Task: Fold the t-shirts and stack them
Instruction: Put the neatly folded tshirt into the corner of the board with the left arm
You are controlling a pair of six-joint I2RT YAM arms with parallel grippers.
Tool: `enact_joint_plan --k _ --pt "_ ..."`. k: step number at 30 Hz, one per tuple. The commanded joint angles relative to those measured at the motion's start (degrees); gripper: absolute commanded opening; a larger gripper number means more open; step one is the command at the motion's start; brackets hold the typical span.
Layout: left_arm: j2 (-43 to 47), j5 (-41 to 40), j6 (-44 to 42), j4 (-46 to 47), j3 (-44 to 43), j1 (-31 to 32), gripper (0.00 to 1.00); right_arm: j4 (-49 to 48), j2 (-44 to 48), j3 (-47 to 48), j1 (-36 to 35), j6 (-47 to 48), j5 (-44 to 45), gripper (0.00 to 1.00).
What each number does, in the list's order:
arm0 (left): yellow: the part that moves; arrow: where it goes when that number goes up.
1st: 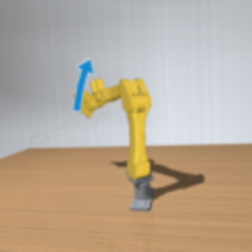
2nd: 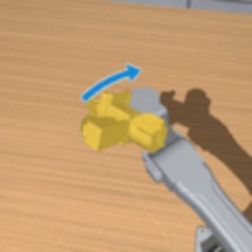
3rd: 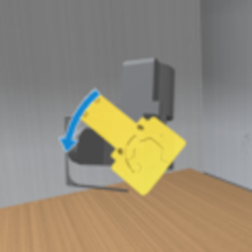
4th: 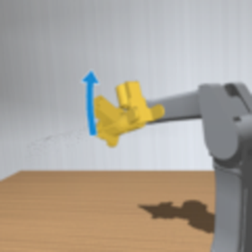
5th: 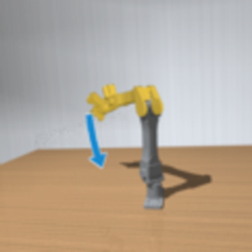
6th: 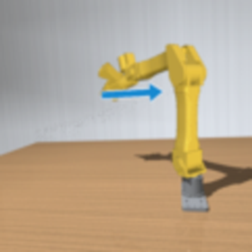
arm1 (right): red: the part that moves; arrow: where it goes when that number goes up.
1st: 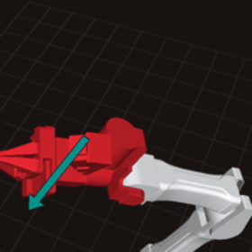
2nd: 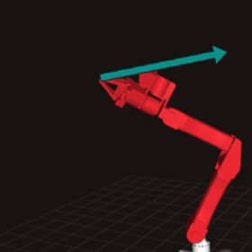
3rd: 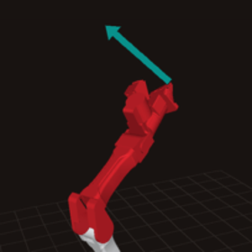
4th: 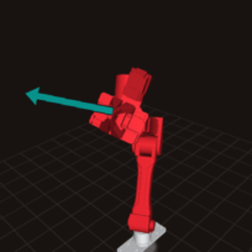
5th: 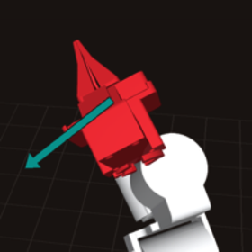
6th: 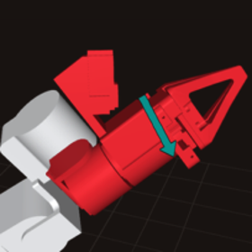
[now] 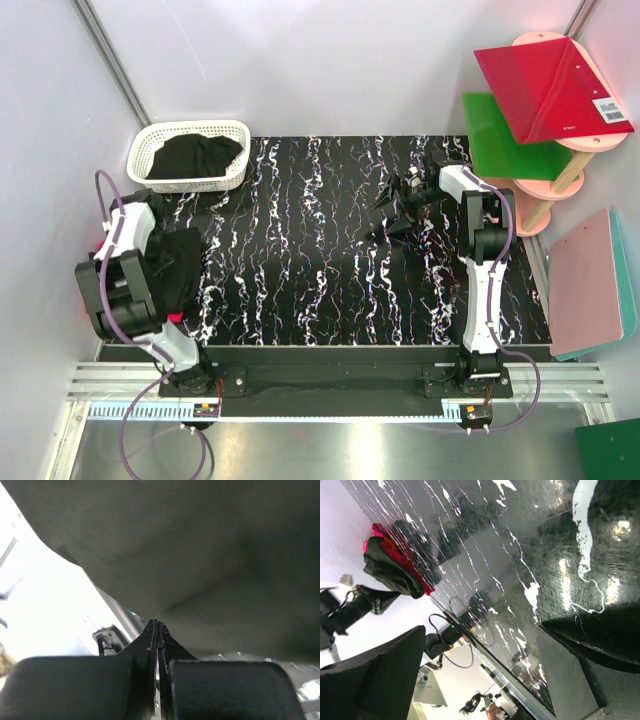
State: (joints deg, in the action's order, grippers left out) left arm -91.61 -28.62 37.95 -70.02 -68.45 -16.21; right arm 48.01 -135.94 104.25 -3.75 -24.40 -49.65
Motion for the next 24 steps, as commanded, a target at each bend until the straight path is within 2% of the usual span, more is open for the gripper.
enact_joint_plan --k 1,7,11,15,18,19,21,22,23,24 --pt "-4.5 -2.0 2.0 1.8 0.2 -3.9 0.00 0.0 -0.9 1.2 0.2 0.6 1.0 1.00" --pt "-16.7 3.0 -2.0 3.3 -3.2 -11.5 0.00 0.5 -0.6 1.6 0.7 0.8 1.3 1.00" --pt "-23.7 0.9 -2.5 2.1 -9.2 -13.9 0.00 0.8 -0.6 1.4 0.8 0.9 1.2 1.00" --pt "-23.3 -0.1 -4.3 1.3 -14.7 -14.4 0.00 1.1 -0.1 1.0 0.8 1.4 1.5 1.00" --pt "-19.1 2.8 -6.4 2.3 -16.5 -13.3 0.01 1.2 0.1 0.8 0.8 1.5 1.7 1.00" --pt "-17.6 4.8 -8.0 3.7 -16.5 -12.7 0.04 1.2 0.1 0.8 0.8 1.6 1.7 1.00" --pt "-12.1 5.9 -9.9 5.3 -15.7 -9.2 0.17 1.2 0.1 1.1 0.8 1.5 1.8 1.00" --pt "-7.9 6.6 -12.0 7.5 -14.6 -7.5 0.28 1.4 0.1 1.4 0.8 1.5 2.0 1.00" --pt "-5.7 6.6 -12.9 8.4 -14.3 -5.5 0.38 1.3 0.1 1.6 0.8 1.4 2.2 1.00" --pt "-3.5 6.8 -13.6 10.7 -13.8 -1.4 0.63 1.4 0.1 2.2 0.8 1.2 2.4 1.00"
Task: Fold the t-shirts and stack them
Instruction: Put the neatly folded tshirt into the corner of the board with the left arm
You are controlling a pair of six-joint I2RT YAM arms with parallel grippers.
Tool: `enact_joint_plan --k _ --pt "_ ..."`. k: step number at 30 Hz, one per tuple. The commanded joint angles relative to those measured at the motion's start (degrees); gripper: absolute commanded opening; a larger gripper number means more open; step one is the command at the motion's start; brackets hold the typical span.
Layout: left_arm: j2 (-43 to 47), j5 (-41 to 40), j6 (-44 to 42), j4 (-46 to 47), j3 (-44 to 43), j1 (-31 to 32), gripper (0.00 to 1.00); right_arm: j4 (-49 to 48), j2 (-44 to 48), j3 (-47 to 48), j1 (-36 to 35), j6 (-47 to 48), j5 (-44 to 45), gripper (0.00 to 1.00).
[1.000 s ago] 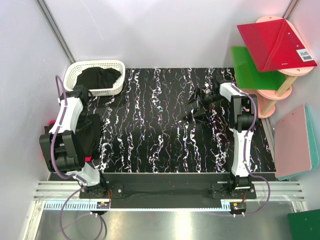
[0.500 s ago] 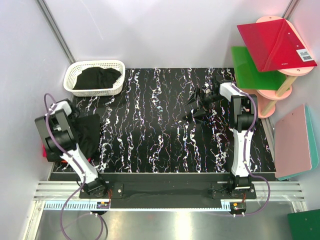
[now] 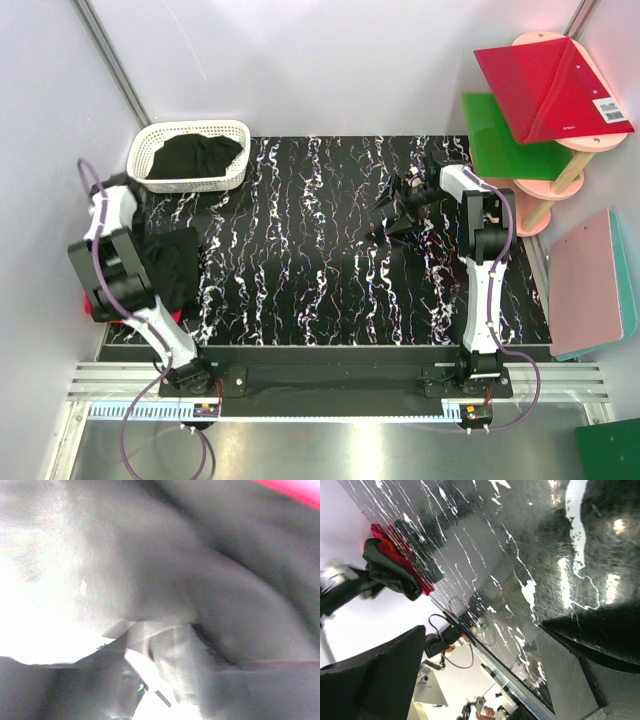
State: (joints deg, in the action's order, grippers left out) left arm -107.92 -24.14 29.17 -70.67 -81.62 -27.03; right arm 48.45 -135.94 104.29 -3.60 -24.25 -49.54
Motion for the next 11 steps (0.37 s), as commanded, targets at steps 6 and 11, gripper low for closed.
enact_joint_plan --k 6,11 --pt "20.3 18.0 -7.4 20.0 0.7 21.1 0.99 0.9 0.0 5.7 0.7 -0.3 3.7 1.00" --pt "10.6 28.4 -12.5 20.2 -2.0 29.1 0.99 1.0 0.1 7.2 0.7 -0.8 4.5 1.00"
